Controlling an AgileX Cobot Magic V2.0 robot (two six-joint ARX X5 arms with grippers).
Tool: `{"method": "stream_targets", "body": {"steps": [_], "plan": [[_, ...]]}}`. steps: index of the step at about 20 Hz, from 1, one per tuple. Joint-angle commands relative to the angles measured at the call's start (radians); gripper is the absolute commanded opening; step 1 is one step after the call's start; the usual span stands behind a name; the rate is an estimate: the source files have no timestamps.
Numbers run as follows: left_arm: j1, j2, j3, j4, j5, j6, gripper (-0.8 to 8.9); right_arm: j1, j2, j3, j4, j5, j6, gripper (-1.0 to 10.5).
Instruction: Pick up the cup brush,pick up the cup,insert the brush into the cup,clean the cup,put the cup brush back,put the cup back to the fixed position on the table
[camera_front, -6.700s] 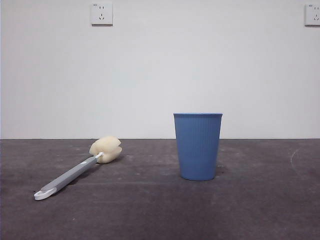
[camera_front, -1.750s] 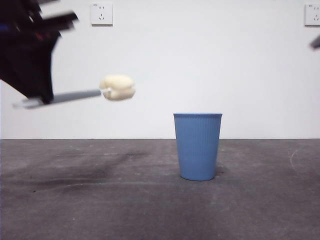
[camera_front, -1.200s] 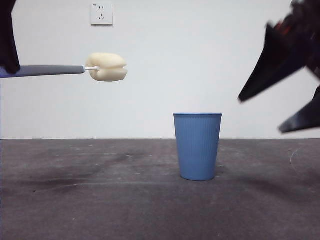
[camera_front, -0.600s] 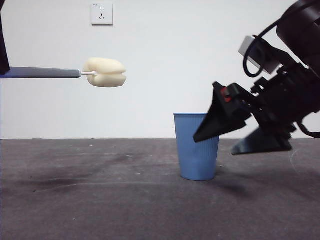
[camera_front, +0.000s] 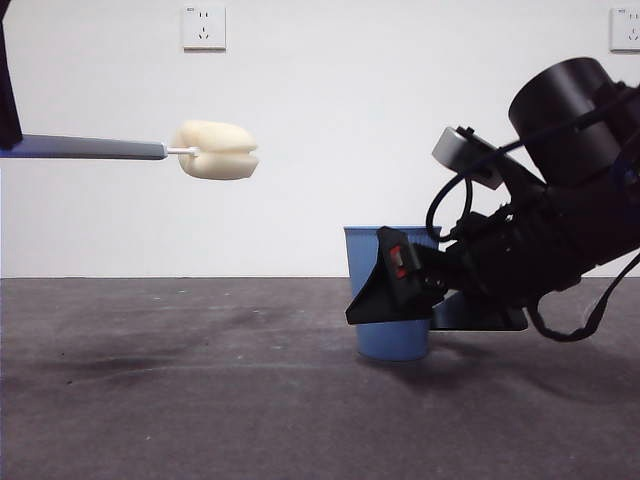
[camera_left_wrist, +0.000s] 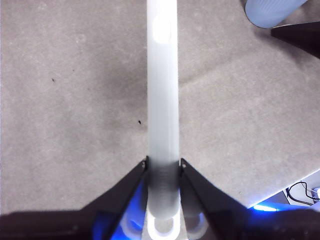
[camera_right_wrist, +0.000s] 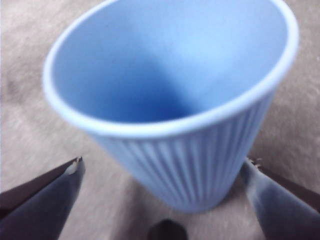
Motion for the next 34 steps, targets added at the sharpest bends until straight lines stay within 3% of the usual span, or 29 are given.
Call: {"method": "stream_targets", "body": {"steps": [1, 4, 15, 19, 22, 27, 30, 34], "plan": [[0.000, -0.002, -0.001, -0.001, 0.001, -0.008, -0.08, 0.005, 0.049, -0.008, 0.087, 0.029, 0.007, 5.9], [0.000, -0.002, -0.001, -0.002, 0.001, -0.012, -0.08, 0.005, 0.113, 0.000, 0.160, 0.049, 0.029, 5.7], [0.000, -0.001, -0.001, -0.003, 0.000, -0.007, -0.08, 0.007, 0.130, 0.006, 0.225, 0.052, 0.029, -0.1], [0.000, -0.001, -0.001, -0.017, 0.000, 0.034, -0.08, 0.010, 0.114, 0.006, 0.198, 0.049, 0.048, -0.2], [0.000, -0.001, -0.001, -0.043, -0.002, 0.091, -0.08, 0.017, -0.010, 0.008, 0.009, 0.056, 0.016, -0.2], [0.001, -0.001, -0.001, -0.036, 0.025, 0.264, -0.08, 0.027, -0.258, 0.145, -0.606, 0.198, -0.164, -0.2], [0.001, -0.001, -0.001, -0.041, 0.077, 0.356, -0.08, 0.043, -0.274, 0.269, -0.931, 0.287, -0.267, -0.2], [0.001, -0.001, -0.001, -0.050, 0.076, 0.448, -0.08, 0.076, -0.274, 0.370, -1.180, 0.428, -0.428, -0.2]]}}
